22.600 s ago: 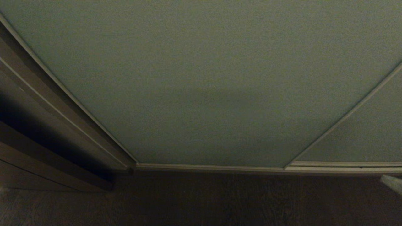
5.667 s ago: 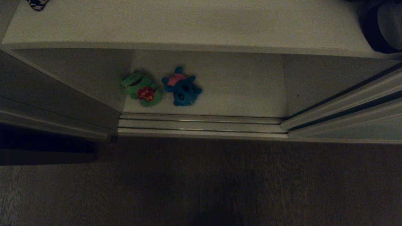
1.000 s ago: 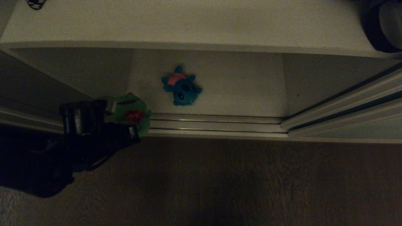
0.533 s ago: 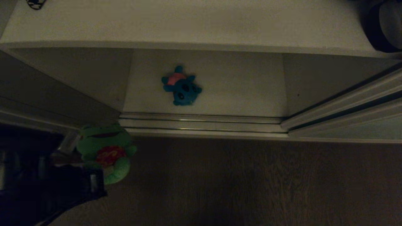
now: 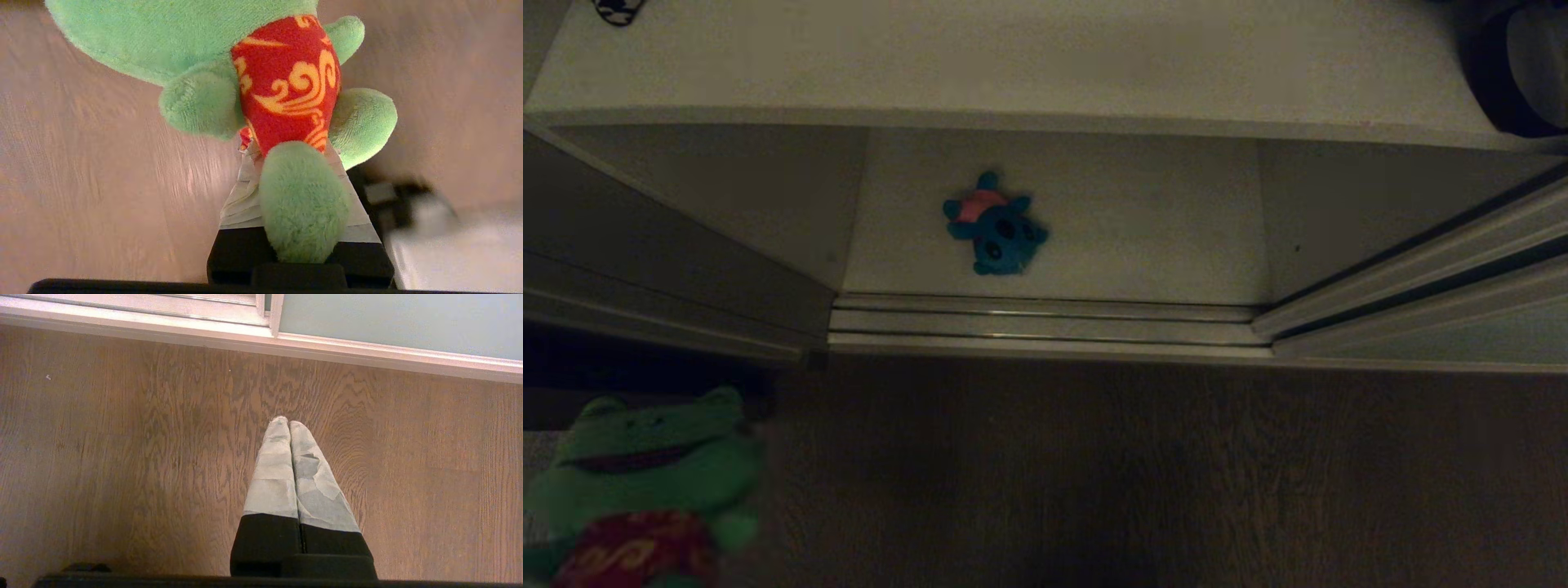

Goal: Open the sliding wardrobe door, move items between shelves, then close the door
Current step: Place the green doll on the higher shelf

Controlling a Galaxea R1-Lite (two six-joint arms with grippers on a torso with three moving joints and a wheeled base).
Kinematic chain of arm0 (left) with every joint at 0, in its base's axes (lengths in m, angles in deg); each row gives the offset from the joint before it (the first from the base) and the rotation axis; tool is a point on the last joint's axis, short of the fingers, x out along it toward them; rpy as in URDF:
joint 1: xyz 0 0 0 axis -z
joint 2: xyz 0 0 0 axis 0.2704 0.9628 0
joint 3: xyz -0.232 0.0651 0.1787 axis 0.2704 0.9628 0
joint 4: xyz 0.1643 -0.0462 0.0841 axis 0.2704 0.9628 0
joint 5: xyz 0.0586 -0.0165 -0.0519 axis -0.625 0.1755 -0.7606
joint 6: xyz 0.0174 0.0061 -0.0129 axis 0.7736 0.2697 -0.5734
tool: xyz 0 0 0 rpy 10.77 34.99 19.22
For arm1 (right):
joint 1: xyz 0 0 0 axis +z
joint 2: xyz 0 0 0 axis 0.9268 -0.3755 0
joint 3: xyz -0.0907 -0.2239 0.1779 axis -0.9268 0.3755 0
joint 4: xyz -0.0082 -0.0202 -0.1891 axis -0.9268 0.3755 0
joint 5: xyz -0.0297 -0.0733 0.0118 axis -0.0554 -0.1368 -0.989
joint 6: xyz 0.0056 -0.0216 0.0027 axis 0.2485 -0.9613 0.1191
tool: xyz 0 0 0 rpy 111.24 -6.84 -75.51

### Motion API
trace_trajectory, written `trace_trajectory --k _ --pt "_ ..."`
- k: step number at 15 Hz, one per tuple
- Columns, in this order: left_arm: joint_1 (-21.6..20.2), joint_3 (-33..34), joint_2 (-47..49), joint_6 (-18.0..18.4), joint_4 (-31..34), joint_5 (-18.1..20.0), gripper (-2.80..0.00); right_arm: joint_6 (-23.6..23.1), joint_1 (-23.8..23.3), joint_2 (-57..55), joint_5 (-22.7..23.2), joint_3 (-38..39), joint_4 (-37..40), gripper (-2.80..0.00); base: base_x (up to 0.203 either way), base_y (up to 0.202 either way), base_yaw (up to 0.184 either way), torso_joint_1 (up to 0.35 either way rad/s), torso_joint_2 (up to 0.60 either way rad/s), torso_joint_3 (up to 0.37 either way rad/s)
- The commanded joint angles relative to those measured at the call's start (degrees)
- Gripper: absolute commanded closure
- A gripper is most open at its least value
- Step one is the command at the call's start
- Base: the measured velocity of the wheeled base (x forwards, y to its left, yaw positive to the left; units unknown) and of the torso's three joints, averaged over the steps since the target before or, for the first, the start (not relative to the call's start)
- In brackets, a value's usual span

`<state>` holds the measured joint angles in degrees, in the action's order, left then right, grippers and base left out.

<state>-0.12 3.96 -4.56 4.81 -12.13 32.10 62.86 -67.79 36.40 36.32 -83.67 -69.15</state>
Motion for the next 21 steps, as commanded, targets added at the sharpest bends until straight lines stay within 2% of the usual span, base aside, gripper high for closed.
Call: trace_trajectory --k 1,4,8,11,15,19,21 --pt "-0.01 -4.34 -10.37 0.51 14.3 1.37 0.0 -0.03 0.02 0.06 0.01 0.01 -0.02 0.0 0.0 0.0 0.0 0.0 0.0 0.0" --pt "-0.06 -11.74 -15.24 3.28 21.41 4.25 0.0 -0.03 0.02 0.06 0.01 0.01 -0.02 0.0 0.0 0.0 0.0 0.0 0.0 0.0" --pt "-0.18 -20.62 -14.78 4.05 21.64 4.9 0.0 -0.03 0.02 0.06 0.01 0.01 -0.02 0.0 0.0 0.0 0.0 0.0 0.0 0.0" --pt "-0.26 -25.59 -11.66 4.28 21.73 5.08 0.0 -0.03 0.02 0.06 0.01 0.01 -0.02 0.0 0.0 0.0 0.0 0.0 0.0 0.0" --pt "-0.58 -33.39 -5.77 4.49 21.82 7.87 0.0 -0.03 0.02 0.06 0.01 0.01 -0.02 0.0 0.0 0.0 0.0 0.0 0.0 0.0" --pt "-0.62 -41.83 1.98 6.59 21.3 9.32 0.0 -0.03 0.02 0.06 0.01 0.01 -0.02 0.0 0.0 0.0 0.0 0.0 0.0 0.0" --pt "-0.63 -44.45 6.75 6.92 18.46 9.49 0.0 -0.03 0.02 0.06 0.01 0.01 -0.02 0.0 0.0 0.0 0.0 0.0 0.0 0.0"
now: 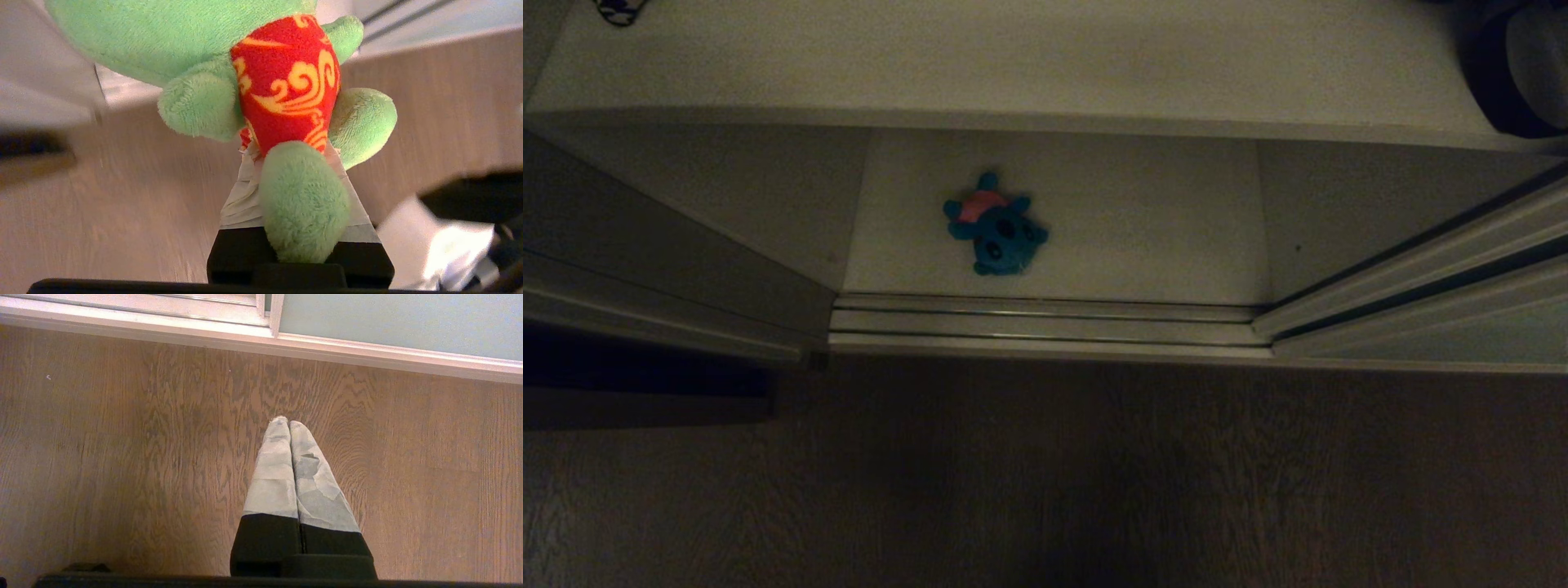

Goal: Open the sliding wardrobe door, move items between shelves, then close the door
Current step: Place the green doll on the higher shelf

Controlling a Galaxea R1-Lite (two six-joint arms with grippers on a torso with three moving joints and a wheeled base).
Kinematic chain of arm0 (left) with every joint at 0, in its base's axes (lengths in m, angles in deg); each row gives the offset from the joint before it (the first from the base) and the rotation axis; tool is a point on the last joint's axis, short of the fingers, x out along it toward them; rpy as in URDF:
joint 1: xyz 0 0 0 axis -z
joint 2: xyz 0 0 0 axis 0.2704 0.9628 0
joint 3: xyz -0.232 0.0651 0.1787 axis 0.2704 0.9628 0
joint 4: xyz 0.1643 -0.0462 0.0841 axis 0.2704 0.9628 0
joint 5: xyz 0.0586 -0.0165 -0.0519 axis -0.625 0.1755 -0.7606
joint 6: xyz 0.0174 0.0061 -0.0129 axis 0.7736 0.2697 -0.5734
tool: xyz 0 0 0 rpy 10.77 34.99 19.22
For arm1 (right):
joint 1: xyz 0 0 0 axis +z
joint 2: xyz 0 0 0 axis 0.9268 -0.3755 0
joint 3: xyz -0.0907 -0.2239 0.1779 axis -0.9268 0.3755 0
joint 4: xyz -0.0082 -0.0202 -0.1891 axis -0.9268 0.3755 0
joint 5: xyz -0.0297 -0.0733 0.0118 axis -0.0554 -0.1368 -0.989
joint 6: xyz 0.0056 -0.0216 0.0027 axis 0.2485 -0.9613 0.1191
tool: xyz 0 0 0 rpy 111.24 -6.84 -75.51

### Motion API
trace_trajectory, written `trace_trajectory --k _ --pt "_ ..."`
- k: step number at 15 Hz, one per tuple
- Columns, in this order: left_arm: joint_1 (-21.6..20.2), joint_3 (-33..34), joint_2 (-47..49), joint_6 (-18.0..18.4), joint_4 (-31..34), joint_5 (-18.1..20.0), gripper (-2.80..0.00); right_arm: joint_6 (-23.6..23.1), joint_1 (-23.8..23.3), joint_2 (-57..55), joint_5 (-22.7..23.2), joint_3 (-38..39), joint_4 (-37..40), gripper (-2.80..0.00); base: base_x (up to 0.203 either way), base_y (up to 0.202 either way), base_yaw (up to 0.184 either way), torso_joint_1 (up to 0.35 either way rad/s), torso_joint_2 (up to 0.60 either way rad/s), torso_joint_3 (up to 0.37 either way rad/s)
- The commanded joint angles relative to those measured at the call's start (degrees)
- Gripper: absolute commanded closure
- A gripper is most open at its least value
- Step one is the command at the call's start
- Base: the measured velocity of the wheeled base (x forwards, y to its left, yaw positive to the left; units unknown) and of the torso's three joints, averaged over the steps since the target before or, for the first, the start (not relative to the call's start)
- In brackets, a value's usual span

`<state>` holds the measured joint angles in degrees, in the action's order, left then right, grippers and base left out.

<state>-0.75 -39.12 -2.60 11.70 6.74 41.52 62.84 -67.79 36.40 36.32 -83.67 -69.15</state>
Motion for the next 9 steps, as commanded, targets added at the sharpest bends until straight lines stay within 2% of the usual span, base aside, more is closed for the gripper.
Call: trace_trajectory --k 1,3,9 --pt "-0.03 -1.7 6.73 0.09 -3.61 0.01 0.0 0.0 0.02 0.06 0.01 0.01 -0.02 0.0 0.0 0.0 0.0 0.0 0.0 0.0" --pt "-0.14 -2.1 10.45 0.2 -9.8 -0.34 0.0 0.0 0.02 0.06 0.01 0.01 -0.02 0.0 0.0 0.0 0.0 0.0 0.0 0.0" --pt "-0.17 -2.48 19.73 0.56 -22.55 -2.38 0.0 0.0 0.02 0.06 0.01 0.01 -0.02 0.0 0.0 0.0 0.0 0.0 0.0 0.0"
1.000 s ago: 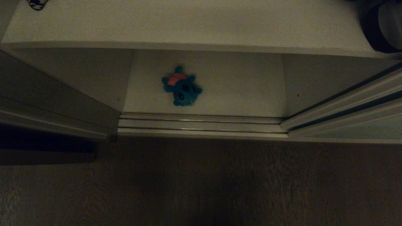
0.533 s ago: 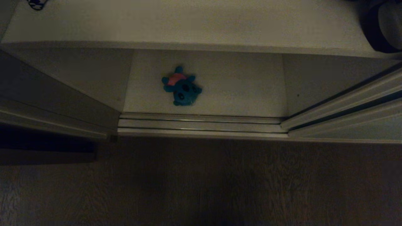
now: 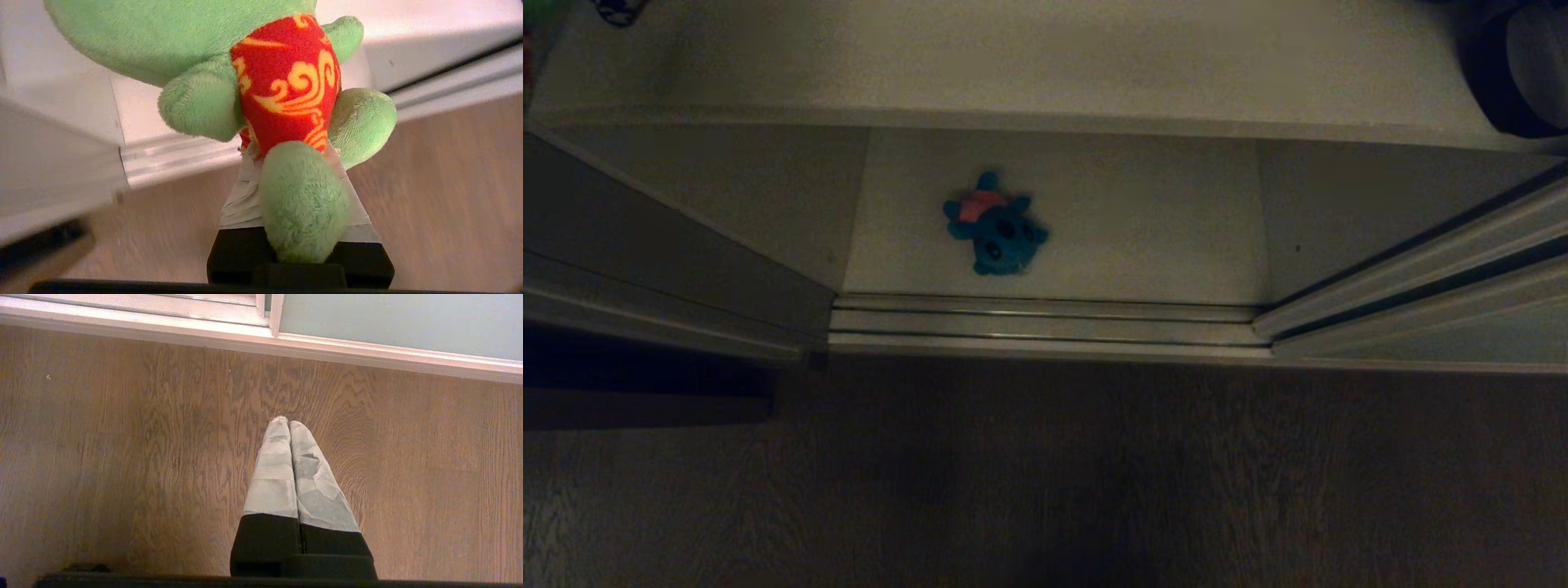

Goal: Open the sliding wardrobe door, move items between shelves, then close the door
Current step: Place the green doll on the higher shelf

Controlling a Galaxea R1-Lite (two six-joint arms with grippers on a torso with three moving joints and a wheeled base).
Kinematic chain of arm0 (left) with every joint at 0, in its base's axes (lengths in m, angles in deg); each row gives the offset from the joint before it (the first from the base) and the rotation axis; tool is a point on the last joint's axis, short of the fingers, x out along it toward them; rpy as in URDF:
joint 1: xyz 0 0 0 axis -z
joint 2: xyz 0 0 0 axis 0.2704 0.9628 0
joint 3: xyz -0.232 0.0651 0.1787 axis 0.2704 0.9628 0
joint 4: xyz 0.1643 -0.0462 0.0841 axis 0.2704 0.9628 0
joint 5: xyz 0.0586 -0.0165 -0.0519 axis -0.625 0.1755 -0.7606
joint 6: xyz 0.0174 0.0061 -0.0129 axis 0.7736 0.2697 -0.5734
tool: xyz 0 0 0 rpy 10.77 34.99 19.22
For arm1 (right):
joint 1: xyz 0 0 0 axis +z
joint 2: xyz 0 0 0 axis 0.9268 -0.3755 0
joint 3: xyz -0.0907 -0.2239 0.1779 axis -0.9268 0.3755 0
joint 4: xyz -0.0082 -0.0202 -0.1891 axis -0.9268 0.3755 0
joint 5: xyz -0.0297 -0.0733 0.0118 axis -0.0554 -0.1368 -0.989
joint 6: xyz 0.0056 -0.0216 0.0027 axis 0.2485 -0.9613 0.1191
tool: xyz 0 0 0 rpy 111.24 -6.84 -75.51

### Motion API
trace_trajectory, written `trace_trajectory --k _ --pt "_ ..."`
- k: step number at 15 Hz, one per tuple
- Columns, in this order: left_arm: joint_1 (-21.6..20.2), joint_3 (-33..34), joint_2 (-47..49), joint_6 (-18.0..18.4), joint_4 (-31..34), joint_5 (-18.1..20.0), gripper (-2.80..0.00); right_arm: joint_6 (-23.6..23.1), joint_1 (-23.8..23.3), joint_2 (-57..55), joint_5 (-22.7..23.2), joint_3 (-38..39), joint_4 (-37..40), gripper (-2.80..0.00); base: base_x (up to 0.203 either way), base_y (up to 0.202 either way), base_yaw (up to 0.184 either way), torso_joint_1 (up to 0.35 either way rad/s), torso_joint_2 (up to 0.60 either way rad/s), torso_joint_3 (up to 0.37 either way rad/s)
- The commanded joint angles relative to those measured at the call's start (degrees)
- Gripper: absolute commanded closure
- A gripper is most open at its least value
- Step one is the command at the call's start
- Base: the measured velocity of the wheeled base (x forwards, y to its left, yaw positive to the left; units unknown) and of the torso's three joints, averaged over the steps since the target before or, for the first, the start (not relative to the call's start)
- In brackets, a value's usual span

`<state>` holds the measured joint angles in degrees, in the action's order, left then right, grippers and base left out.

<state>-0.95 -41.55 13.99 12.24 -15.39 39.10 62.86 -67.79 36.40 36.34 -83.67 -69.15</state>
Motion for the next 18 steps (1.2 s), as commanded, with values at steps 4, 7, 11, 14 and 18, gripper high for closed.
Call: trace_trajectory --k 4,7,11,14,18 --pt "0.03 -3.4 9.68 -0.15 -4.72 -1.09 0.0 -0.02 0.02 0.06 -0.01 0.01 -0.02 0.0 0.0 0.0 0.0 0.0 0.0 0.0" --pt "0.03 -6.7 13.82 -0.5 -5.05 -1.2 0.0 -0.02 0.02 0.06 -0.01 0.01 -0.02 0.0 0.0 0.0 0.0 0.0 0.0 0.0" --pt "0.03 -8.21 17.37 -0.46 -7.76 -1.68 0.0 -0.02 0.02 0.06 -0.01 0.01 -0.02 0.0 0.0 0.0 0.0 0.0 0.0 0.0" --pt "0.09 -11.53 21.15 -0.42 -10.81 -2.98 0.0 -0.02 0.02 0.06 -0.01 0.01 -0.02 0.0 0.0 0.0 0.0 0.0 0.0 0.0" --pt "0.12 -12.41 23.96 -0.05 -14.94 -4.0 0.0 -0.02 0.02 0.06 -0.01 0.01 -0.02 0.0 0.0 0.0 0.0 0.0 0.0 0.0"
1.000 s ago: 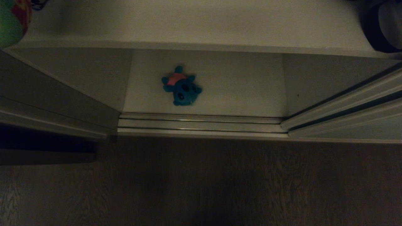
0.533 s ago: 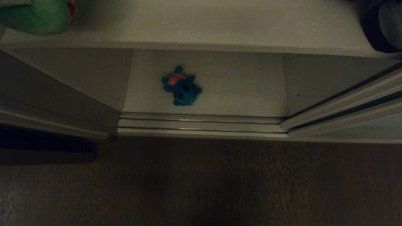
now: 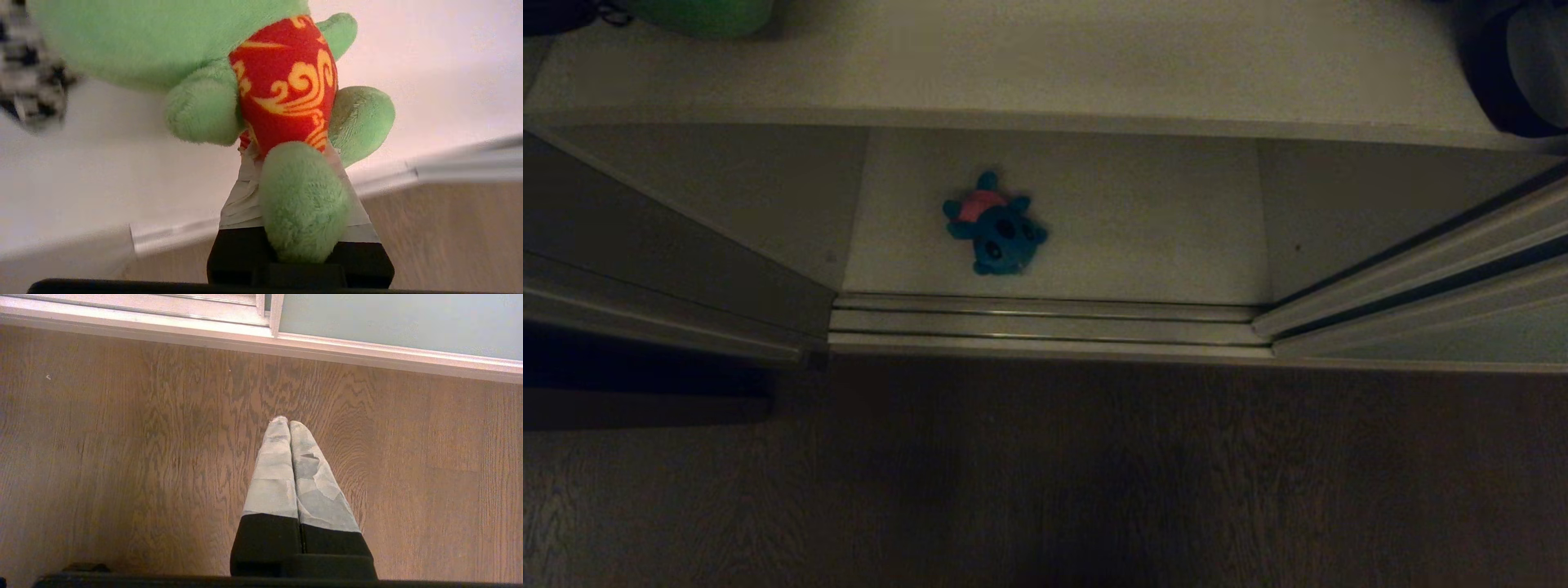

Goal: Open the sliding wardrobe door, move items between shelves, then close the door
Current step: Place the green doll on the higher shelf

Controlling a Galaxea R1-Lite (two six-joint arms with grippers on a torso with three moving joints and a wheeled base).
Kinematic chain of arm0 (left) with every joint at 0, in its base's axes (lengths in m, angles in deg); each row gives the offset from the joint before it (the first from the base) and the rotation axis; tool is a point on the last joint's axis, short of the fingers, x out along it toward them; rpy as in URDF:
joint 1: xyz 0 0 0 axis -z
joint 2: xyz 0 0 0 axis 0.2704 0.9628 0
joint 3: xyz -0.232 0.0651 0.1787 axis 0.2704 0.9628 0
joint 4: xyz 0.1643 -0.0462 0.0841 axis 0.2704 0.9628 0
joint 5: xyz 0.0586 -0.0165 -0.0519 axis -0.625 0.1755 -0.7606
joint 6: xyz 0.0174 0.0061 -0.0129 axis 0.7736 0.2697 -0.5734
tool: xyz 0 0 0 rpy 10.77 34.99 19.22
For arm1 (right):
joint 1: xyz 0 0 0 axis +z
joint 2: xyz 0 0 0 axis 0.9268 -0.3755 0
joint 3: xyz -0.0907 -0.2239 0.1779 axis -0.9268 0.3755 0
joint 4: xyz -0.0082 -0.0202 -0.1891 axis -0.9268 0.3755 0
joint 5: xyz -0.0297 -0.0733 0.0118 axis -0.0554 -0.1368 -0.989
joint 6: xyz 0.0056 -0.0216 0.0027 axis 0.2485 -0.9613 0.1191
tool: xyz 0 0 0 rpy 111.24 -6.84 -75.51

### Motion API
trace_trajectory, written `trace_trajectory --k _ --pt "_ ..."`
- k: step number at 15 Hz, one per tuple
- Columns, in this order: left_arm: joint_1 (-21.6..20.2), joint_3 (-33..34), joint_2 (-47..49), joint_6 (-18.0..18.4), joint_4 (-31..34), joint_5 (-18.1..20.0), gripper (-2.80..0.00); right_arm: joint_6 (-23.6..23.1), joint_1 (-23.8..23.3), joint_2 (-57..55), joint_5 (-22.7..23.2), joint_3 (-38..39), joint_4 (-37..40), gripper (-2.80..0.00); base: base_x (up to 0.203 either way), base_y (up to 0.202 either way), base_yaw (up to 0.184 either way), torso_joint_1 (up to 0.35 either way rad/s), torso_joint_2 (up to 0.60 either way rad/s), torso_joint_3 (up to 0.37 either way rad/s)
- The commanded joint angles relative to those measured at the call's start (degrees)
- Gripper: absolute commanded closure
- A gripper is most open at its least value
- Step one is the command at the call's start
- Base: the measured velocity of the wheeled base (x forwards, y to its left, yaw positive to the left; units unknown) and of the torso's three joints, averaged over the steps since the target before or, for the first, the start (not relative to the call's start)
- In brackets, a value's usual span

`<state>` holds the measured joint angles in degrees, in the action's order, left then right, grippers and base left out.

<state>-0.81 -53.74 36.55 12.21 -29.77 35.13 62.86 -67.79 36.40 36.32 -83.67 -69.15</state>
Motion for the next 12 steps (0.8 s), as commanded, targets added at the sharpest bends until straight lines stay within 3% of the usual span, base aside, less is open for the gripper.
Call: trace_trajectory --k 1,3,8,12 --pt "0.1 -0.9 2.09 0.17 -3.05 -1.1 0.0 -0.03 0.02 0.06 0.01 0.01 -0.02 0.0 0.0 0.0 0.0 0.0 0.0 0.0" --pt "0.64 -2.89 3.99 0.4 -5.64 -3.23 0.0 -0.03 0.02 0.06 0.01 0.01 -0.02 0.0 0.0 0.0 0.0 0.0 0.0 0.0" --pt "1.55 -4.4 9.56 0.35 -7.26 -3.95 0.0 -0.03 0.02 0.06 0.01 0.01 -0.02 0.0 0.0 0.0 0.0 0.0 0.0 0.0" --pt "2.78 -4.79 15.67 0.4 -16.73 -6.18 0.0 -0.03 0.02 0.06 0.01 0.01 -0.02 0.0 0.0 0.0 0.0 0.0 0.0 0.0"
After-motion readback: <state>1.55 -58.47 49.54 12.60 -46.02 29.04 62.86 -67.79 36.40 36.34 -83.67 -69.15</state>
